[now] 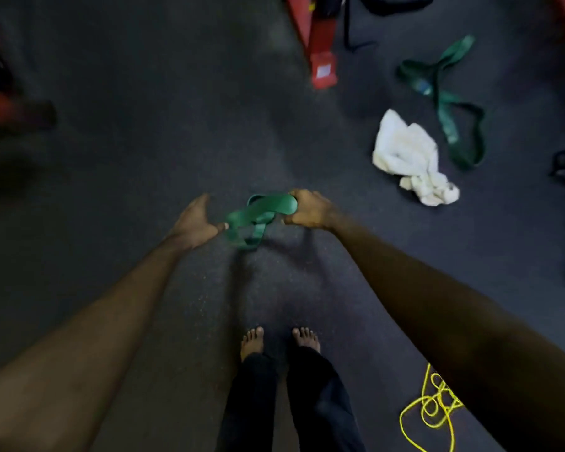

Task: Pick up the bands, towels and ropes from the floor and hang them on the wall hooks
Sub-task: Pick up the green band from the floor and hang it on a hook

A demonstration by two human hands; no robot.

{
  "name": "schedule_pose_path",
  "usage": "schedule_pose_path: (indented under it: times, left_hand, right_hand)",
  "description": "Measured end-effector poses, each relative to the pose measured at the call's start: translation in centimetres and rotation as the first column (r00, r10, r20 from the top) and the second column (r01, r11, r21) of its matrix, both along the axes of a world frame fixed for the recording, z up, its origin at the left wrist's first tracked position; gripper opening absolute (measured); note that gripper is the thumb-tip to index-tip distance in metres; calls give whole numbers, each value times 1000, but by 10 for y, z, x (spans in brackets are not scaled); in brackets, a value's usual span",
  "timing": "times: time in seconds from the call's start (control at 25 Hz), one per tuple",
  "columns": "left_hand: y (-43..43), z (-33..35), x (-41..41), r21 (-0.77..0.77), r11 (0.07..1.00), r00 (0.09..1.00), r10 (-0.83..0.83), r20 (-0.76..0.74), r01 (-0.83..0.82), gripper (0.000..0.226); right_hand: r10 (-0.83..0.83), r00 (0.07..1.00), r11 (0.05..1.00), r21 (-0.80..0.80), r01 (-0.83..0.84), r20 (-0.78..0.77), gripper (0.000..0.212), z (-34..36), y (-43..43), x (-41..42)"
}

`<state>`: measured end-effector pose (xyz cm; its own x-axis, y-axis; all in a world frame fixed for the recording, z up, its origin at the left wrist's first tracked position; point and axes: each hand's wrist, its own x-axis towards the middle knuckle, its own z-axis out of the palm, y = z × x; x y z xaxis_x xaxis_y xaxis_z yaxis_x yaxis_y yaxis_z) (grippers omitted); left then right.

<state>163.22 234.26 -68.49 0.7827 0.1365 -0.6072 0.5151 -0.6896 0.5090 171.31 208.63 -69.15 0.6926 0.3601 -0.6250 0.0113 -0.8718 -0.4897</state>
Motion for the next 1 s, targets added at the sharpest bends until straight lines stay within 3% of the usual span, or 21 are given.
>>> schedule_pose_path:
  times: [0.08,0.2,0.36,0.52,0.72,1.0]
  left_hand:
    - [-12,68,16,-19,998,996,-51,71,52,85]
    - [-39,172,37,-33,989,976,-140,168,147,83]
    - [-94,274,58,-22,949,909,-294,294,314,83]
    - [-181,359,76,21,884,817,-440,372,467,81]
    - [-302,425,91,77,799,695,-561,449,596,80]
    - [-490,472,108,133,647,496,-685,534,750,80]
  right_hand:
    - [-9,997,1000,3,8,72,33,80,-12,7]
    - [-41,989,999,-9,43,145,25,207,-51,0]
    - [-248,933,968,38,247,262,18,333,-130,-25]
    - [-480,800,877,196,438,360,14,435,-221,-54]
    - [-622,614,783,373,498,485,6,524,-326,-81]
    - [-687,422,697,371,614,591,12,585,-494,-122]
